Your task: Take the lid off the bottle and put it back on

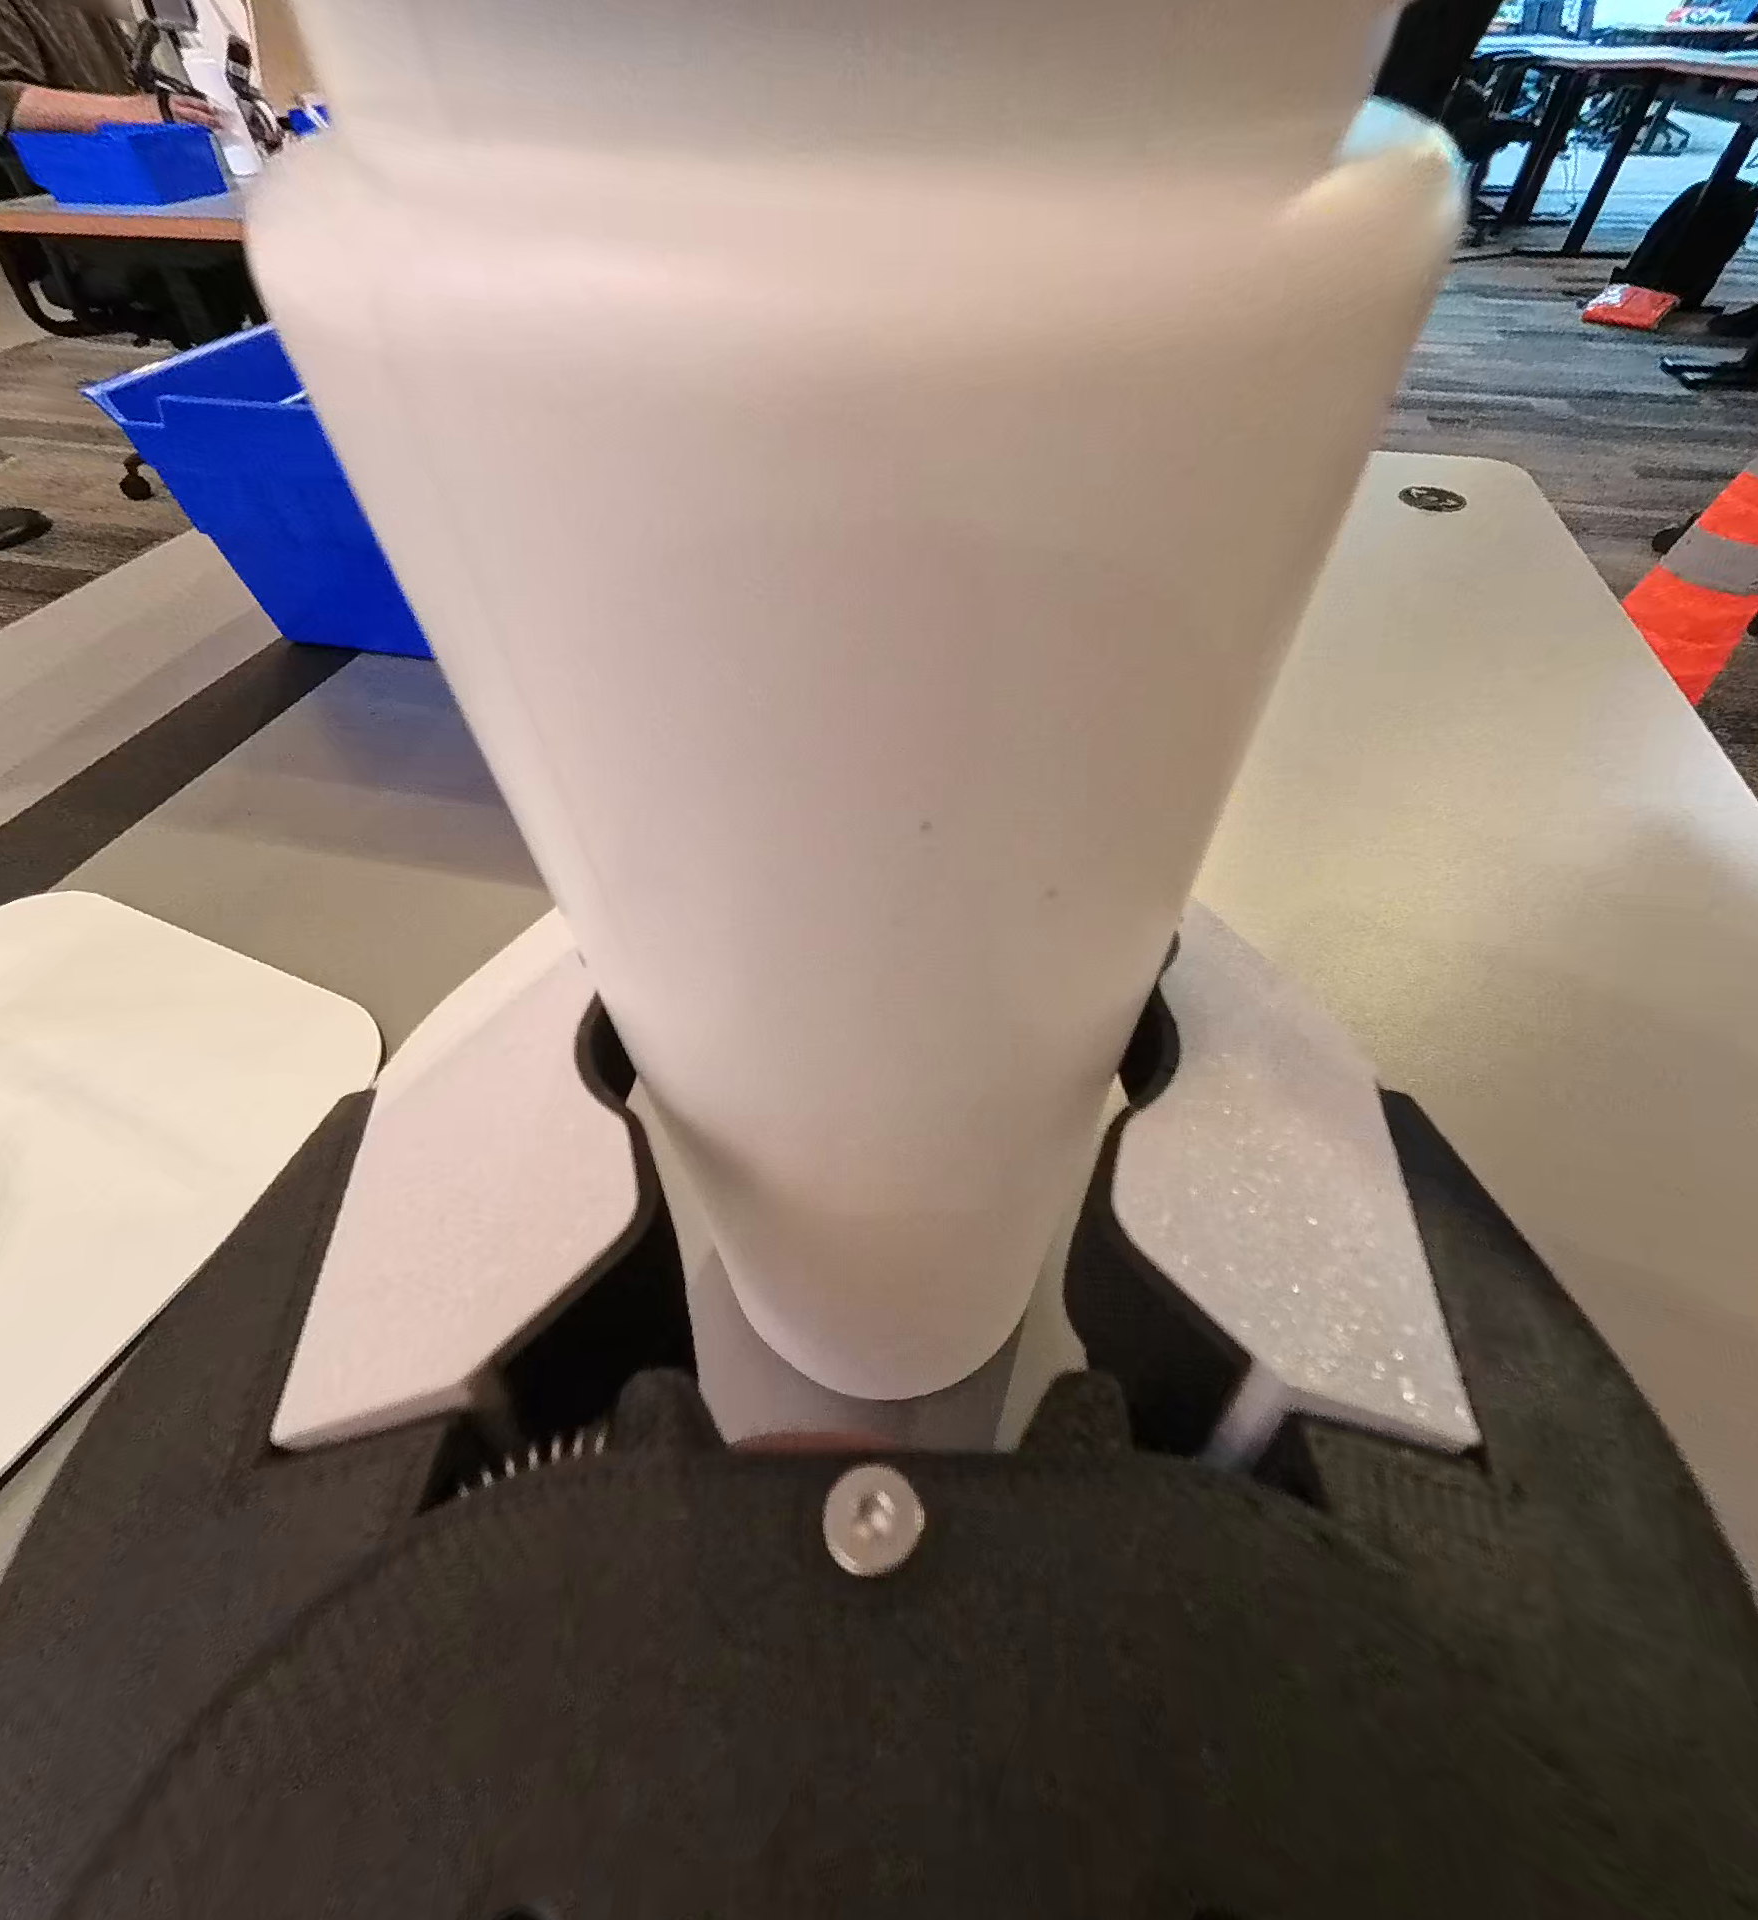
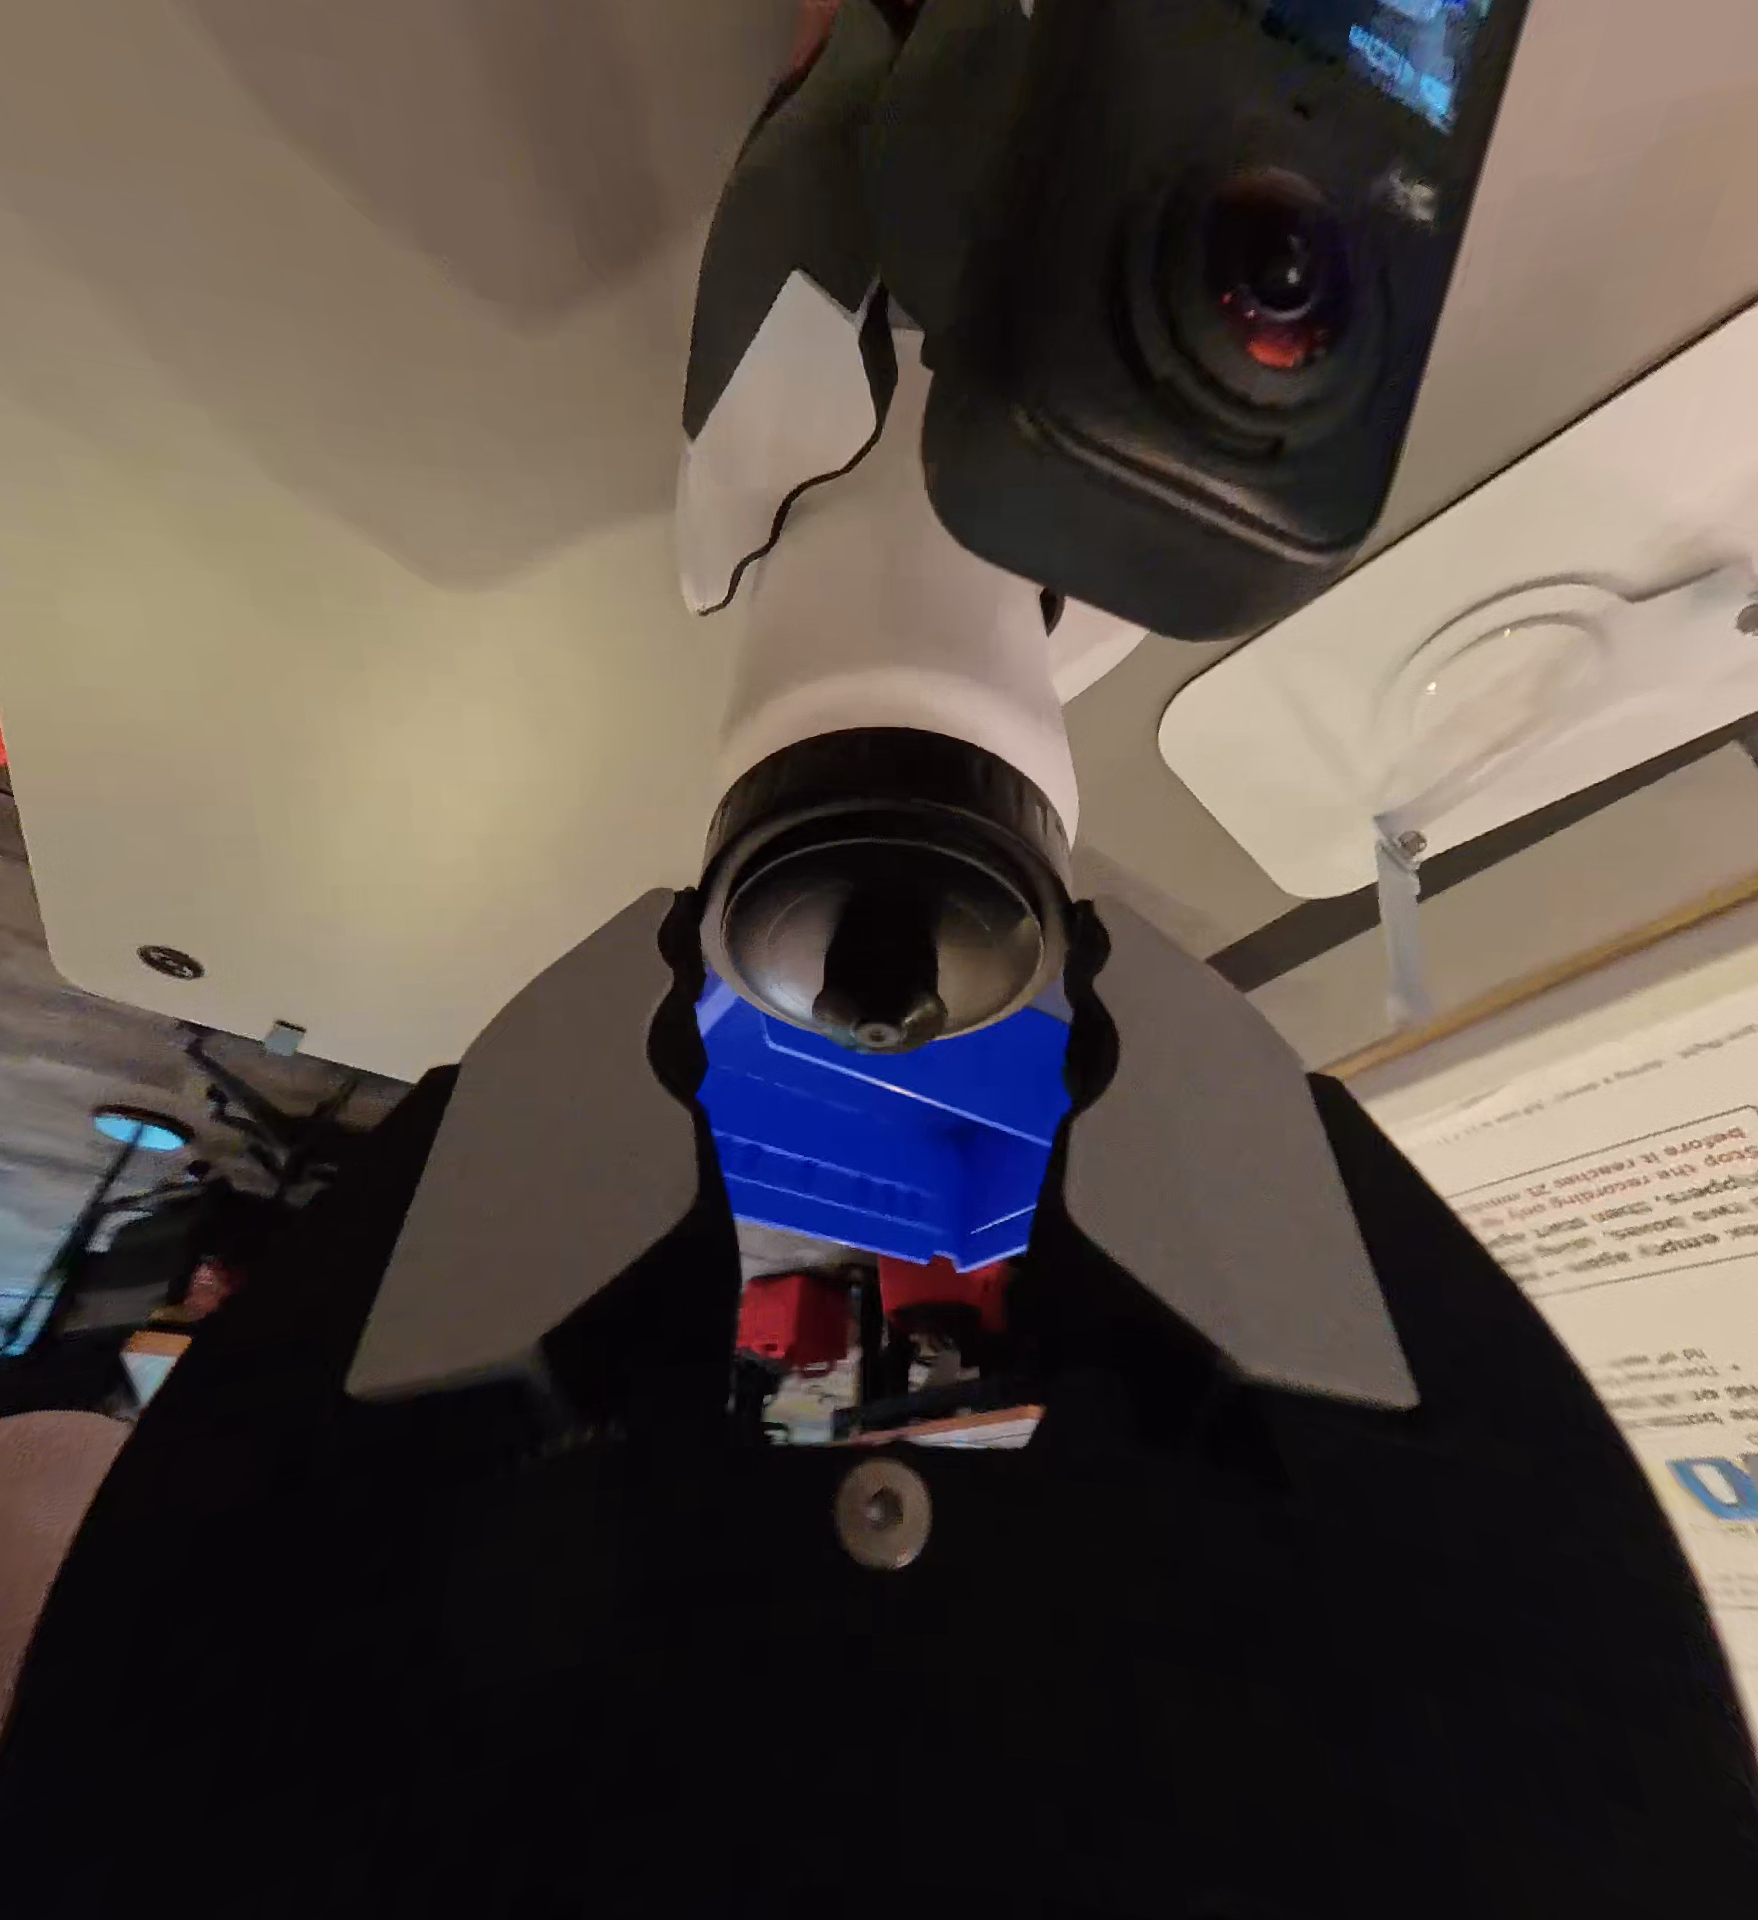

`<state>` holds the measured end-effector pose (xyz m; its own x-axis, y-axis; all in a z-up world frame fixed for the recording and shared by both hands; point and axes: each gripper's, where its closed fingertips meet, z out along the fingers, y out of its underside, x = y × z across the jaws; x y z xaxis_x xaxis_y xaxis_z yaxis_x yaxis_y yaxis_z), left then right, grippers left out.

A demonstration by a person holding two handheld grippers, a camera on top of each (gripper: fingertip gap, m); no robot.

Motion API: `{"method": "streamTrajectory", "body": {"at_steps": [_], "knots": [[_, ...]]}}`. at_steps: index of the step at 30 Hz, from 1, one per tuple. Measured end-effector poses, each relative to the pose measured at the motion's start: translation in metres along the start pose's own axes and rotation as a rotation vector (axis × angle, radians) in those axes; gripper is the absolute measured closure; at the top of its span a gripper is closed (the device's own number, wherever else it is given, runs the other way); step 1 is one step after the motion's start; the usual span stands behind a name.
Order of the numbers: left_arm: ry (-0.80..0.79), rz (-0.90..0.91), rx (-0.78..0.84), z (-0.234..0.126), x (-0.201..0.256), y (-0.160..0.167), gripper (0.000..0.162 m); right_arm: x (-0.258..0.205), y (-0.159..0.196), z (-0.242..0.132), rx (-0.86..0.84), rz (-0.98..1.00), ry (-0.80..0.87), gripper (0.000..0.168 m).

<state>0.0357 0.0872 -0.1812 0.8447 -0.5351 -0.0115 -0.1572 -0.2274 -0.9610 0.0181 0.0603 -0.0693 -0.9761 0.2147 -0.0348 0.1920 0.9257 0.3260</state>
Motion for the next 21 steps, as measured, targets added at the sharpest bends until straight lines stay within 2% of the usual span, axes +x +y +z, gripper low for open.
{"method": "streamTrajectory", "body": {"at_steps": [4,8,10,15,18,21], "knots": [[-0.001,0.001,-0.001,-0.0002,0.0002,0.0001,0.068,-0.0012,0.0023,-0.0008,0.096,0.316,-0.089,0.072],[-0.001,-0.001,0.001,-0.0001,0.0002,-0.0001,0.068,-0.0063,0.0068,0.0052,0.235,0.582,-0.175,0.094],[-0.001,0.000,0.000,-0.0001,0.0003,-0.0001,0.068,-0.0082,0.0019,0.0075,0.314,0.667,-0.232,0.097],[-0.001,-0.001,0.000,-0.0001,0.0002,-0.0001,0.068,-0.0084,0.0013,0.0078,0.332,0.660,-0.219,0.097],[0.000,0.001,0.000,-0.0002,0.0003,0.0000,0.068,-0.0080,0.0025,0.0071,0.287,0.575,-0.194,0.098],[0.000,0.007,0.000,-0.0001,0.0010,0.0000,0.068,-0.0077,0.0044,0.0068,0.203,0.376,-0.145,0.098]]}}
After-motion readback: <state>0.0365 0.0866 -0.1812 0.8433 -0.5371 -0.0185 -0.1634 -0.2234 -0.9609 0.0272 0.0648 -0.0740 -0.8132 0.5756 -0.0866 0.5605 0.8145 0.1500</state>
